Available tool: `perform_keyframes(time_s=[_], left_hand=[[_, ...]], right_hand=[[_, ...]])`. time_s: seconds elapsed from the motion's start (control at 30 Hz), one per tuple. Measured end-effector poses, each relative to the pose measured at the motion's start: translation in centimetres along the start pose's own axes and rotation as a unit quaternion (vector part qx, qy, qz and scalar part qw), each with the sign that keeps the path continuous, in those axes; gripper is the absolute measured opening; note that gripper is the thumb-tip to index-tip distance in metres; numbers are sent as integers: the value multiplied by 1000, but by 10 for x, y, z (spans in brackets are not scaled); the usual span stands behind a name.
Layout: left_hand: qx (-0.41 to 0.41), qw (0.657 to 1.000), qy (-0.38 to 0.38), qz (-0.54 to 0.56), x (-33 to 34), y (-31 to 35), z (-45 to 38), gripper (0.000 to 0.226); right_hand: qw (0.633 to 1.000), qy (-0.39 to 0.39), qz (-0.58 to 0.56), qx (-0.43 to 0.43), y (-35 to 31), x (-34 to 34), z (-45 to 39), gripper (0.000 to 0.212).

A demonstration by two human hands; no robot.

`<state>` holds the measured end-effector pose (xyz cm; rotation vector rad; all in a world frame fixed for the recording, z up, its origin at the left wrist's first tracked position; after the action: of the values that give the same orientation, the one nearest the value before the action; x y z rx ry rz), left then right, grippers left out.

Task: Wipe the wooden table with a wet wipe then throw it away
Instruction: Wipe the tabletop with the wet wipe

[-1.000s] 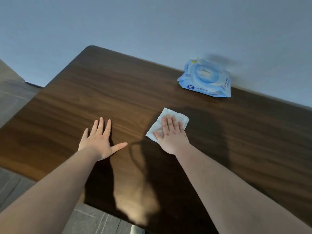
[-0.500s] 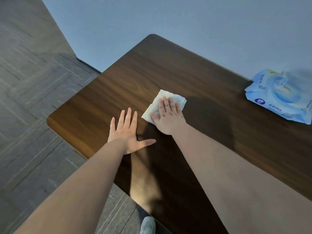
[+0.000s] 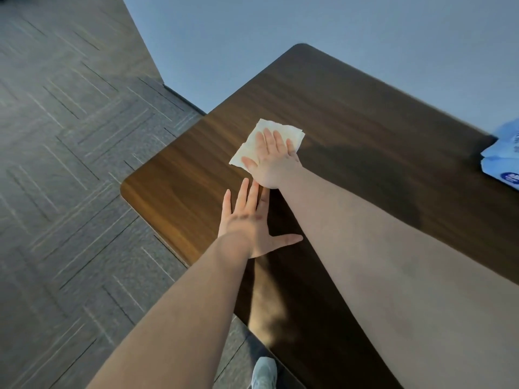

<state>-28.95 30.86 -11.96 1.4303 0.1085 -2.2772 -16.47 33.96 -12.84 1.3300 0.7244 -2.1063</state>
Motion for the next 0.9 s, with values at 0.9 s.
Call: perform_keyframes(time_s=[0.9], left_hand=[[154,985,-6,-80,13,132,23,87]], right_hand=[[974,-22,-83,209,220,52,232,71]])
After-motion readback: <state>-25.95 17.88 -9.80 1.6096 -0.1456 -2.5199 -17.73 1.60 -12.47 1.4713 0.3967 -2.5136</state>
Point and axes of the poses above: each hand's wrist, its own z-axis away from the middle knuckle, its own x-axis out of the palm, y = z × x, the point moved 8 cm from there along -z, towards the middle knuckle, and after that the axes turned 4 degrees about x, right-handed, at the moved point
